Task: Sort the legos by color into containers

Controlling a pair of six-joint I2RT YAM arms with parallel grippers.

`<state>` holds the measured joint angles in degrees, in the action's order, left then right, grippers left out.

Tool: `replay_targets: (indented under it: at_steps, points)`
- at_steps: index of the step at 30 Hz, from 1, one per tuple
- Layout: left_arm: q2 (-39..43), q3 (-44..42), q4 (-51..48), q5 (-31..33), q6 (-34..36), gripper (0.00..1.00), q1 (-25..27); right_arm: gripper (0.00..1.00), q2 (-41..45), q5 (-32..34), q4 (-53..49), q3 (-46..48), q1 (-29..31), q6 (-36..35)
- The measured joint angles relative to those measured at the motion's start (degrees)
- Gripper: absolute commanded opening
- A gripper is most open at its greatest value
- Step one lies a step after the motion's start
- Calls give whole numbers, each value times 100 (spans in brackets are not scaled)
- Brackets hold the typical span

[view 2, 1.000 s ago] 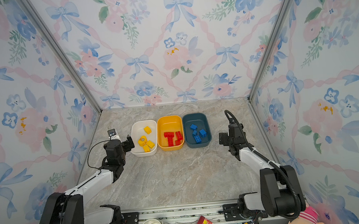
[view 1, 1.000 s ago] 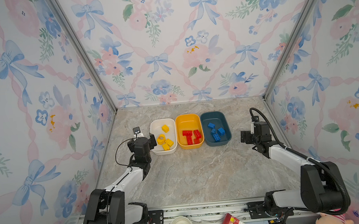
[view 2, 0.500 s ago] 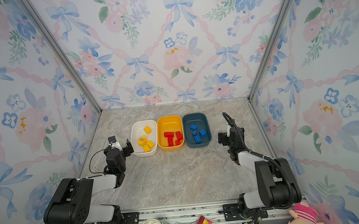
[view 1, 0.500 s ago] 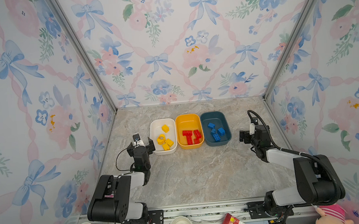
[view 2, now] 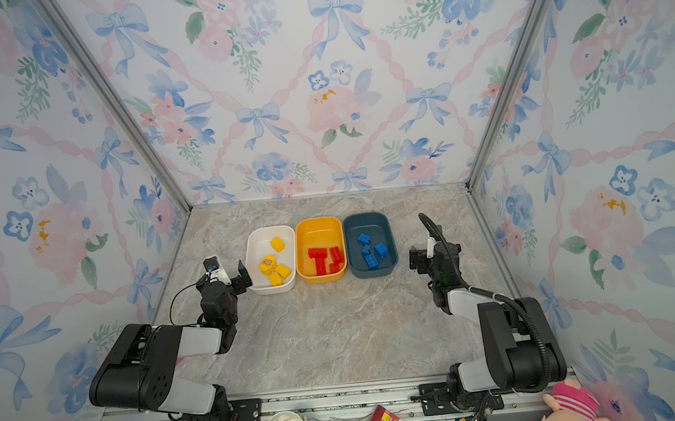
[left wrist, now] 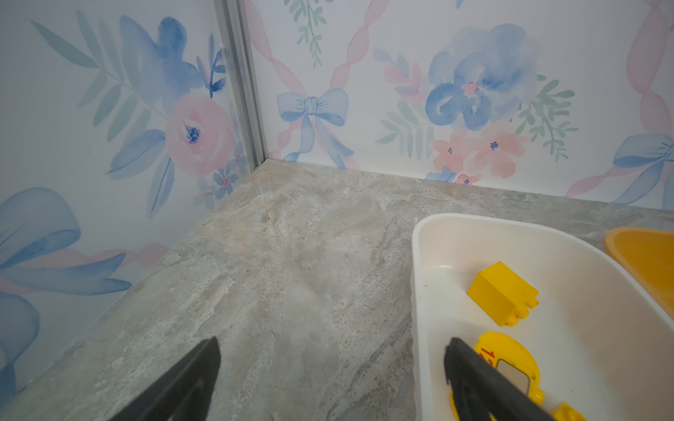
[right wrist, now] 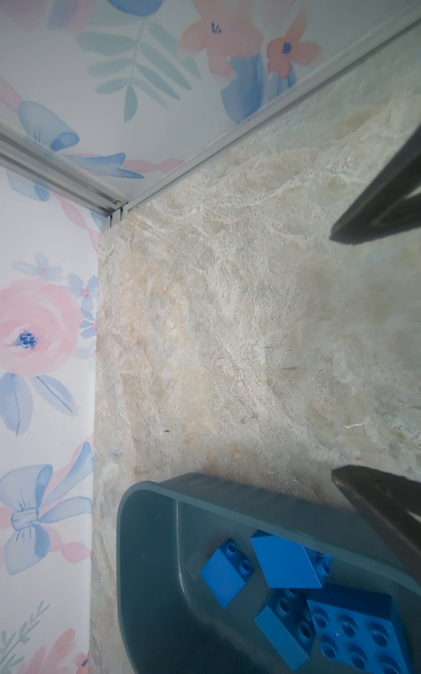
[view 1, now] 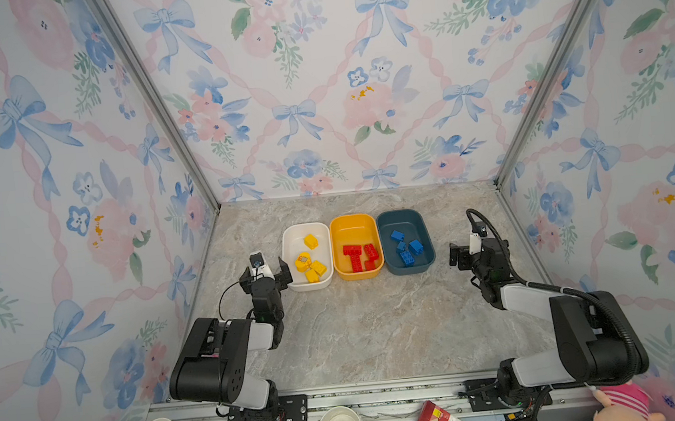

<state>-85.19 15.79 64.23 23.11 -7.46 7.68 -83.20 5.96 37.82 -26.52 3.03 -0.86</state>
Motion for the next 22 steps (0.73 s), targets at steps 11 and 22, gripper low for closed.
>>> replay_targets:
  at_steps: [11, 22]
  points:
    - [0, -13, 96, -9, 2, 98, 0, 97, -490, 181, 1082, 400, 116, -4]
    - [-4, -57, 175, -63, 46, 98, 0, 97, -490, 361, 1344, 417, 170, -28]
